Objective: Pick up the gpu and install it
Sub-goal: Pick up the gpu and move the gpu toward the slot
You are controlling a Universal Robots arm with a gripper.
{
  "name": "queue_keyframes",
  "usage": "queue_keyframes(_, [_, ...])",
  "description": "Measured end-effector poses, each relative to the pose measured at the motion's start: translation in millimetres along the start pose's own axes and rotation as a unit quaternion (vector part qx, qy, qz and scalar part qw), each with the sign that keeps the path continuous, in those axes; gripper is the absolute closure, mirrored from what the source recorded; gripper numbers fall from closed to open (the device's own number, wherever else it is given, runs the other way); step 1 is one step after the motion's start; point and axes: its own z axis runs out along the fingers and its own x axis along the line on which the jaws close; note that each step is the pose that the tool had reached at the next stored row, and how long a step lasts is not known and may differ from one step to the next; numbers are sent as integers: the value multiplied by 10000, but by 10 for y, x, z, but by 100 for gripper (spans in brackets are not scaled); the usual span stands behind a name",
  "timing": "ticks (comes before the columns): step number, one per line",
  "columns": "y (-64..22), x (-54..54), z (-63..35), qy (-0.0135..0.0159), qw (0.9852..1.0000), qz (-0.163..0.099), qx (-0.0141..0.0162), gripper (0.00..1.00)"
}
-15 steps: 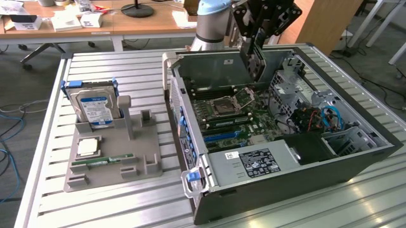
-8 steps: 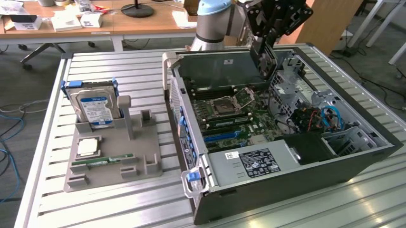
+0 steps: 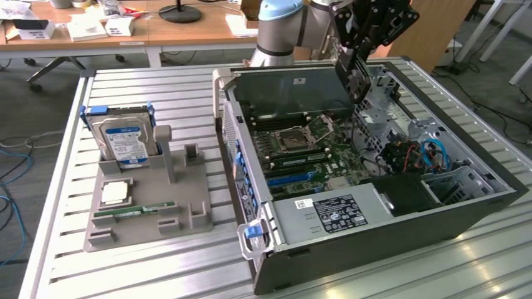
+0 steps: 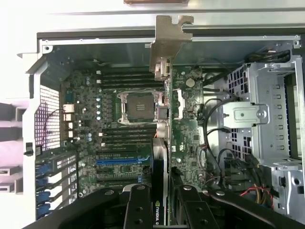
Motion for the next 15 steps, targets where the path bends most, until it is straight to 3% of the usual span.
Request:
queue_keyframes(11, [5,-81,4,7,10000,-63,-2,74])
queue_keyframes(15, [6,-100,5,24,9998,-199,-4,74])
